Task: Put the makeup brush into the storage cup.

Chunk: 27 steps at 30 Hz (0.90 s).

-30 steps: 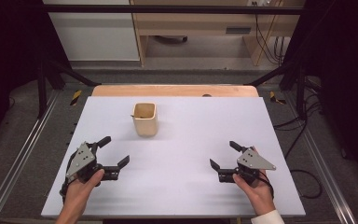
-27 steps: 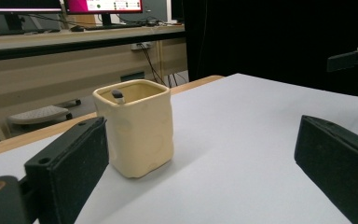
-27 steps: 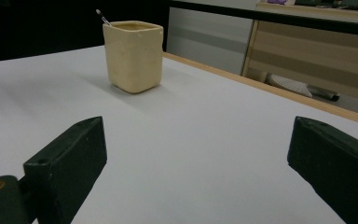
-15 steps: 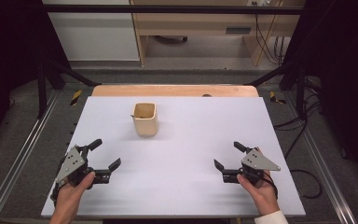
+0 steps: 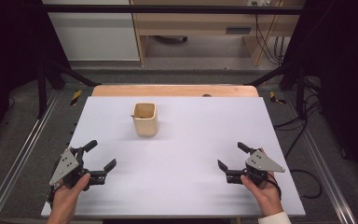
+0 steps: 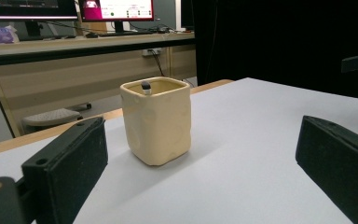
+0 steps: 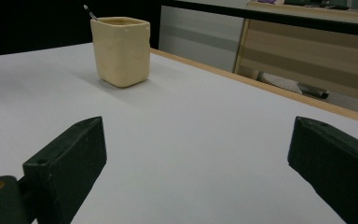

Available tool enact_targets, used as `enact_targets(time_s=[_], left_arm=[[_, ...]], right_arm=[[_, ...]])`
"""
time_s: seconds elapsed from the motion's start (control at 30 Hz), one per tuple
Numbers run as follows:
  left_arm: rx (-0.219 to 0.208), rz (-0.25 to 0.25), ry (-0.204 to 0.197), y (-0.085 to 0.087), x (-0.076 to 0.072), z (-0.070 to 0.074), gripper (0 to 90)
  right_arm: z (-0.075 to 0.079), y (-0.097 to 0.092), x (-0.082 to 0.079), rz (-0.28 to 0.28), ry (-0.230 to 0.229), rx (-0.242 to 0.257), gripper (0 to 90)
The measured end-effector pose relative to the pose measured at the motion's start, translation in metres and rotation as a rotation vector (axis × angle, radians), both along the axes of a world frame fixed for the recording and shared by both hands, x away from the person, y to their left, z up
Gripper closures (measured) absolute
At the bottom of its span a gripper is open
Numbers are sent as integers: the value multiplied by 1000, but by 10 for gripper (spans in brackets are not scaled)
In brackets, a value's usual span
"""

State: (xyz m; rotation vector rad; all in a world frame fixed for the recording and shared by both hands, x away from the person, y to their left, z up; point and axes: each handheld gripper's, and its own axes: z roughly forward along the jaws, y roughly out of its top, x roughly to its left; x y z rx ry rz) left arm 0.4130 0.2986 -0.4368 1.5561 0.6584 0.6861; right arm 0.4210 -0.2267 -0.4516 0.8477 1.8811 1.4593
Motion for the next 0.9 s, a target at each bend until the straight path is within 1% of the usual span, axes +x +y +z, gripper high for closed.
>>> enact_targets(time_s=[0.33, 0.47, 0.7, 0.8, 0.9], left_arm=[[-15, 20, -10, 10, -3, -3, 20], [-19, 29, -5, 12, -4, -6, 18], [-15, 37, -7, 14, -11, -11, 18], [-7, 42, -18, 13, -14, -10, 18], [0, 40, -19, 12, -15, -10, 18]], right_arm=[[0, -10, -2, -12, -9, 5, 48], [0, -13, -3, -21, -12, 9, 41], [2, -17, -4, -22, -21, 18, 40], [2, -18, -5, -20, -24, 22, 40], [2, -19, -4, -23, -21, 26, 40]])
